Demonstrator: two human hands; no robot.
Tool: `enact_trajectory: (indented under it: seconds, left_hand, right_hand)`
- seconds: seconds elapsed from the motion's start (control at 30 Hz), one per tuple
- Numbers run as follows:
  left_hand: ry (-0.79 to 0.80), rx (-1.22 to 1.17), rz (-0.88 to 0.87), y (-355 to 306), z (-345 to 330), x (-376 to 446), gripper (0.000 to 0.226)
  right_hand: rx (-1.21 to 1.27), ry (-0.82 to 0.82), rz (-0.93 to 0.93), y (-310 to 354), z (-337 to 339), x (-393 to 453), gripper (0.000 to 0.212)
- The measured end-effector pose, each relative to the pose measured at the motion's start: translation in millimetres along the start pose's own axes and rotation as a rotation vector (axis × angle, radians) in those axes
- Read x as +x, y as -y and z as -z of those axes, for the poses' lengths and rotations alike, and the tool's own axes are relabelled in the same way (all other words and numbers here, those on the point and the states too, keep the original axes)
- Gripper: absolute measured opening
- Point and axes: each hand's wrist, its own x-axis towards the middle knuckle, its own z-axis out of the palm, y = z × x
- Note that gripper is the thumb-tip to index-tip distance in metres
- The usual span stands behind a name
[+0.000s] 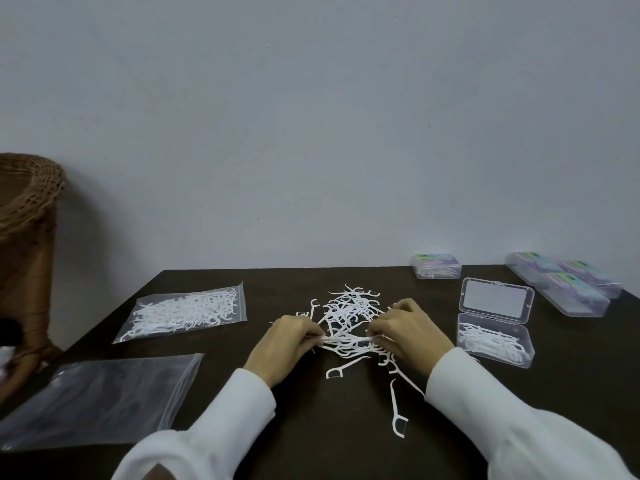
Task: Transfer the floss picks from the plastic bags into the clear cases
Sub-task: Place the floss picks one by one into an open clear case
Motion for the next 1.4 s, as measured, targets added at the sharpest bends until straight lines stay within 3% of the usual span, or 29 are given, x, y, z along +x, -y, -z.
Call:
enact_trajectory:
  seconds: [0.07,0.13,0.27,0.67,0.8,1.1,1.4]
  left_hand:
    - [-0.047,-0.052,0.035,1,3,0,0.016]
    - [-0.077,-0.093,0.066,0,5,0,0.016]
    - [-0.164,-0.181,0.104,-5,4,3,0.013]
    - [-0.292,-0.250,0.004,-64,-35,36,0.018]
    - [-0.267,-0.259,-0.070,-91,-53,56,0.014]
    - [-0.236,-0.329,-0.147,-137,-95,92,0.016]
    - [-0.204,-0.396,-0.148,-158,-109,107,0.017]
  right_hand:
    - [0.054,-0.038,-0.045,-3,2,-1,0.014]
    - [0.093,-0.055,-0.092,-3,10,-2,0.005]
    - [0.141,-0.104,-0.194,-15,13,-9,0.019]
    - [0.231,-0.115,-0.456,-58,37,-65,0.016]
    - [0.288,-0.193,-0.527,-81,42,-99,0.014]
    - [0.272,-0.071,-0.614,-101,39,-119,0.016]
    - [0.381,-0.217,-0.727,-101,44,-122,0.012]
